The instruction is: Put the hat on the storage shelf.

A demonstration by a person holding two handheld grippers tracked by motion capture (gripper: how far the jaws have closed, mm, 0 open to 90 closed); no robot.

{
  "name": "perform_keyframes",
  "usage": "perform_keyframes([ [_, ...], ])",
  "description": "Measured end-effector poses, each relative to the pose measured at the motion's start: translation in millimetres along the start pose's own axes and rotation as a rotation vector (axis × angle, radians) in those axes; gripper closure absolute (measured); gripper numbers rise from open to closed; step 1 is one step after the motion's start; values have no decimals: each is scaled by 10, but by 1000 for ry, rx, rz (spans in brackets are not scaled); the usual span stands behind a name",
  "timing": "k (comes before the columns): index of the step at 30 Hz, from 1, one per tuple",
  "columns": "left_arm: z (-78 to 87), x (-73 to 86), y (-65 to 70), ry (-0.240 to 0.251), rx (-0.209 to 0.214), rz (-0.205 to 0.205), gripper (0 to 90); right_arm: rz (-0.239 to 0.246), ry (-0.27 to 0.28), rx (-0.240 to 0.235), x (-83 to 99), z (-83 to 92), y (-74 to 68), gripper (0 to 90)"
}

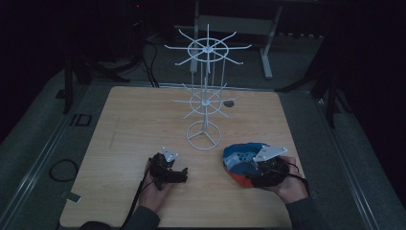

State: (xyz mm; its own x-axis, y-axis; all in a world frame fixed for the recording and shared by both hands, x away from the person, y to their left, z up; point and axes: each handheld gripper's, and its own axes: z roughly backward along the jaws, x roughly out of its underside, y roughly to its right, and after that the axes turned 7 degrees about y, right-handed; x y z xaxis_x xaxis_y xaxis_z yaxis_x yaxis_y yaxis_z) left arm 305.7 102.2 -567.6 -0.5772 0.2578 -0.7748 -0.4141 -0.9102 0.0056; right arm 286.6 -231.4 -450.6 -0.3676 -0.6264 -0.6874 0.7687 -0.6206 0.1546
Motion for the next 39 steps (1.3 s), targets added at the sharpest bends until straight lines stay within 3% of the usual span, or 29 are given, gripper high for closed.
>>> perform_keyframes([
  [5, 0, 0, 0, 0, 0, 0, 26, 24, -18, 0, -57, -49, 53, 332],
  [25, 2, -1, 0, -2, 1, 0, 26, 44, -14, -23, -307, -182, 241, 321],
  [39, 0, -1, 0, 2, -1, 1, 26, 47, -51, -37, -445, -388, 419, 317],
])
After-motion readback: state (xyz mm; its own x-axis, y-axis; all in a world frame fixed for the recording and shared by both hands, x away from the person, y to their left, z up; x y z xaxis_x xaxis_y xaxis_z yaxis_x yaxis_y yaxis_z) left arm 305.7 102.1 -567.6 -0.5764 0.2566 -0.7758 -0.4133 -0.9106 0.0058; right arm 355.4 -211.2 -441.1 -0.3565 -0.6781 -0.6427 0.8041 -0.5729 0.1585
